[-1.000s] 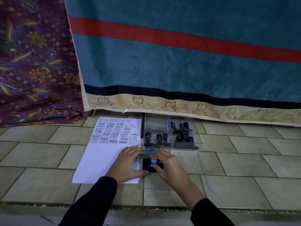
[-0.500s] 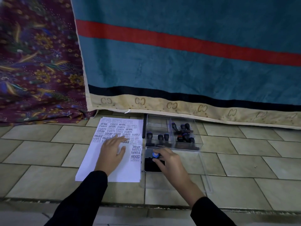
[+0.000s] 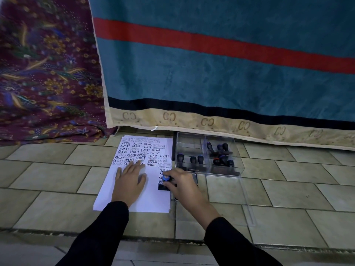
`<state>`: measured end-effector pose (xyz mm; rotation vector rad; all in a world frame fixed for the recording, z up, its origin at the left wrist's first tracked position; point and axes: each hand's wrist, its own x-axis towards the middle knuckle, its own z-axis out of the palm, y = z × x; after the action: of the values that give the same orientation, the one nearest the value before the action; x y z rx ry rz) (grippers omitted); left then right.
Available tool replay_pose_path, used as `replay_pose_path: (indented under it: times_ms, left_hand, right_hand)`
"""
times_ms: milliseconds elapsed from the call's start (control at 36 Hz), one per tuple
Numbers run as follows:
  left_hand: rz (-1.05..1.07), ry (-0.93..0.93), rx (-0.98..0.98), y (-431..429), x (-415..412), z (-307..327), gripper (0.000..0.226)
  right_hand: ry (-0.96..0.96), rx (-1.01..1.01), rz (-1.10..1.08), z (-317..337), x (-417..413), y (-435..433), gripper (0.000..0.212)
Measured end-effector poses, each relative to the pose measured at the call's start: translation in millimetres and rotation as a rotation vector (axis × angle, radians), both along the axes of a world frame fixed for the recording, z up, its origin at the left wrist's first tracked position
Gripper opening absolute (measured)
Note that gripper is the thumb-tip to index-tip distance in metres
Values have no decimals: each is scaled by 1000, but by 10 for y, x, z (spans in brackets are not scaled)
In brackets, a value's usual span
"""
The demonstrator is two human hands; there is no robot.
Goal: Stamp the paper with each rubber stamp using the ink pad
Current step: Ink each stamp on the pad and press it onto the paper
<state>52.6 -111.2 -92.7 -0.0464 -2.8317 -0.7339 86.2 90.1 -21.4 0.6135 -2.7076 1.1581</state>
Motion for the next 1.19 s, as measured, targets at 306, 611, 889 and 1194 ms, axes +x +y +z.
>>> replay_pose_path:
  times_ms: [306,611,889,1194]
  left_hand:
    - [0,-2,9,-3,-5,-1,39]
    - [32,-5,-11,20,-22,12,55]
    - [134,0,8,157,-63,107,37]
    - [133,46,16,161,-40,65,43]
  right_hand:
    - [-34,15,19,-79,-17,-62,21]
    - [-46,91,15,-102,-16,-99,18]
    - [-74,85,19,-98,-10,-94,18]
    - [-185,-160,-129,64,-190,24,23]
